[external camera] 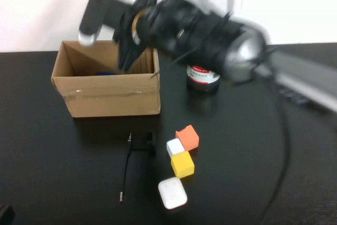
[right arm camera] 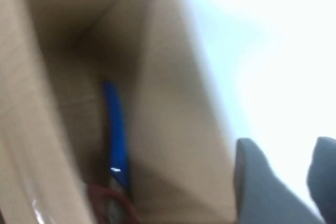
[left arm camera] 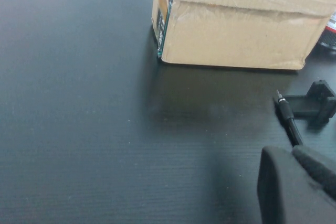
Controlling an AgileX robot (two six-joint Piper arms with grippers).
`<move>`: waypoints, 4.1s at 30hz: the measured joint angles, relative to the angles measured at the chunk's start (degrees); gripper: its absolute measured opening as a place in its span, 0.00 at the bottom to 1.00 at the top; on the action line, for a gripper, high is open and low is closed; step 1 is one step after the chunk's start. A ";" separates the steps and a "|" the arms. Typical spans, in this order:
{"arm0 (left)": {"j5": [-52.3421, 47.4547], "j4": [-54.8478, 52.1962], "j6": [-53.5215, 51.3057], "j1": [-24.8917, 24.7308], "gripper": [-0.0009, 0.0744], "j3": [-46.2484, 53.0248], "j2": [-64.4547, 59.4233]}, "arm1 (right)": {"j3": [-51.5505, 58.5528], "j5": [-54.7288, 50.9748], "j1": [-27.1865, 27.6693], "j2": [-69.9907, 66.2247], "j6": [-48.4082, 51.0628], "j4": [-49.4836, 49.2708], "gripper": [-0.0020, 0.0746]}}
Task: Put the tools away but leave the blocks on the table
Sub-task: Place the Scissors into the box, then pick up the long Screwdriver from the table
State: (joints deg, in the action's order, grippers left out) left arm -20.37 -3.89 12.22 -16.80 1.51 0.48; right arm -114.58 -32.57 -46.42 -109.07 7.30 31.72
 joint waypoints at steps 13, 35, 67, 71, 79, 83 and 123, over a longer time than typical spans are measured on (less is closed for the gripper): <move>0.00 0.00 0.00 0.00 0.02 0.00 0.00 | 14.75 -8.73 8.08 27.19 -2.55 -14.12 0.02; 0.00 0.00 0.00 0.00 0.02 0.00 0.00 | 58.32 2.63 8.08 47.92 -18.50 -11.79 0.02; 0.00 0.00 0.00 0.00 0.02 0.00 0.00 | 116.32 13.16 48.64 110.52 -23.41 -9.93 0.02; 0.00 0.00 0.00 0.00 0.02 0.00 0.00 | 116.17 12.57 48.64 110.52 -23.41 -9.66 0.02; 0.00 0.00 0.00 0.00 0.02 0.00 0.00 | 116.17 12.57 48.64 110.52 -23.30 -9.66 0.02; 0.00 0.00 0.00 0.00 0.02 0.00 0.00 | 116.17 12.57 48.64 110.52 -23.41 -9.66 0.02; -18.01 3.37 -4.68 0.00 0.02 -56.95 -37.42 | 116.17 12.57 48.64 110.52 -23.31 -9.28 0.02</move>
State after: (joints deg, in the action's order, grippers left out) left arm -38.39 -0.53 7.53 -16.80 -55.44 -36.94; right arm 1.59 -20.00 2.22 1.45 -16.01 22.44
